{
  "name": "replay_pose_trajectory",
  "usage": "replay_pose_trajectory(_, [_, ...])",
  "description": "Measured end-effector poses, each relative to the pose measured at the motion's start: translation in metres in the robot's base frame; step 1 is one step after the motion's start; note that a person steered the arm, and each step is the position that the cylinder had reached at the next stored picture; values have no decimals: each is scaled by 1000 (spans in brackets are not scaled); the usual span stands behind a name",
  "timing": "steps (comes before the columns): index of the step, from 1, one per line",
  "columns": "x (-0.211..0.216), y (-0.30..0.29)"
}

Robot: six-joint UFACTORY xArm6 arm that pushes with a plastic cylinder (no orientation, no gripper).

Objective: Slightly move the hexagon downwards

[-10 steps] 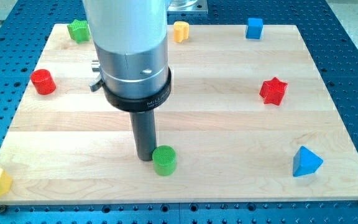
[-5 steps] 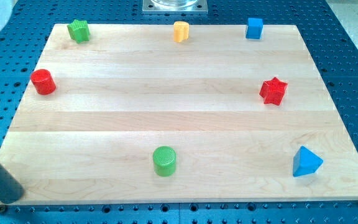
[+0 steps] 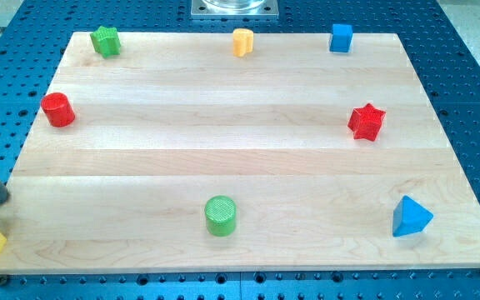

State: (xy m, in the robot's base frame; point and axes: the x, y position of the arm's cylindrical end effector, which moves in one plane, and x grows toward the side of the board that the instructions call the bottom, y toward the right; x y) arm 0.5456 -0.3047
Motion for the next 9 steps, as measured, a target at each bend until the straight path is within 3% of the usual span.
replay_pose_trajectory(3, [18, 21])
replay_pose_trajectory(4, [12, 40])
replay_pose_trajectory(5, [-32, 13])
replay_pose_trajectory(6, [-32, 1])
replay_pose_trajectory(8, [26, 0])
replay_pose_trajectory(9, [25, 0])
